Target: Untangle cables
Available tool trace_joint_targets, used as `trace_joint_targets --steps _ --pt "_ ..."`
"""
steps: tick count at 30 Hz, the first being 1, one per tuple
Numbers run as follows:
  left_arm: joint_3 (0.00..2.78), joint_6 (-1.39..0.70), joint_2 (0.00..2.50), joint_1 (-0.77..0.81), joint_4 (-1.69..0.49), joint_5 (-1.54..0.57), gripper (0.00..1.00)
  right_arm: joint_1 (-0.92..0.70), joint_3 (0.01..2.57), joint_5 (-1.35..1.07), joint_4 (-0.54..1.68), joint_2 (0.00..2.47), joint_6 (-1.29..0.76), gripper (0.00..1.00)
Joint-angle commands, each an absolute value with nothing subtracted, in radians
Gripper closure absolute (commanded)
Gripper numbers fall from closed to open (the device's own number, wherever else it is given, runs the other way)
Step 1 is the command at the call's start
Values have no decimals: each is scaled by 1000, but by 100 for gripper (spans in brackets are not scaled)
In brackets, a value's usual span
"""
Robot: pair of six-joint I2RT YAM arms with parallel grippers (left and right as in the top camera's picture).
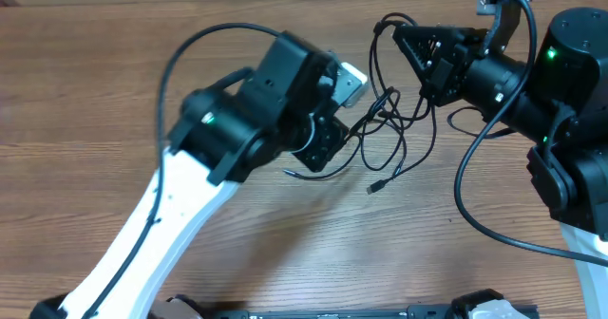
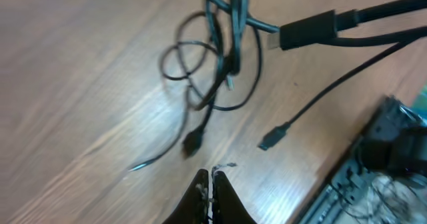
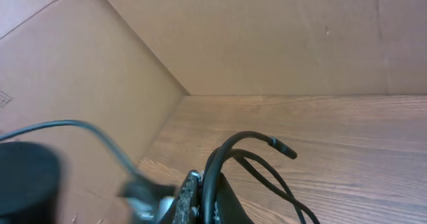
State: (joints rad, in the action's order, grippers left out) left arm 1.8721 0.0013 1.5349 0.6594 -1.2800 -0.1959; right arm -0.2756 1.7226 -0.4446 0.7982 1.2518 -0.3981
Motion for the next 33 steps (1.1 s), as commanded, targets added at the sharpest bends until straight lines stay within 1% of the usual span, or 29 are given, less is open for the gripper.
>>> trace_joint_targets --steps 1,2,3,4,6,8,12,15,28,29,33 --pt "1874 -64 1484 645 -1283 -75 93 -279 1756 -464 771 1221 -388 96" --pt "1874 -65 1480 641 -1283 -75 81 -279 1756 -493 760 1219 -388 96" --pt "1874 -64 1477 638 -1284 -76 63 -280 1756 -529 746 1219 -388 96" --pt "1874 -64 1477 638 -1287 -76 50 -280 1756 -566 732 1219 -390 96" --pt "1874 -63 1483 638 -1296 -71 39 -280 1756 -627 706 1219 -412 96" --pt "1874 -55 1491 637 -1304 -70 39 -280 1756 -643 683 1219 -467 96" --pt "1874 -52 1511 637 -1305 -70 45 -280 1757 -649 662 1218 -553 96" --pt "1874 -52 1517 637 -1297 -71 47 -282 1757 -688 657 1219 -585 96" --pt "1873 -52 1517 637 -1252 -164 47 -295 1757 -705 603 1220 -629 96" --pt "1873 -51 1517 637 -1251 -173 48 -295 1756 -700 603 1221 -629 96" --pt "1873 -52 1517 637 -1243 -210 60 -295 1756 -697 599 1224 -633 96"
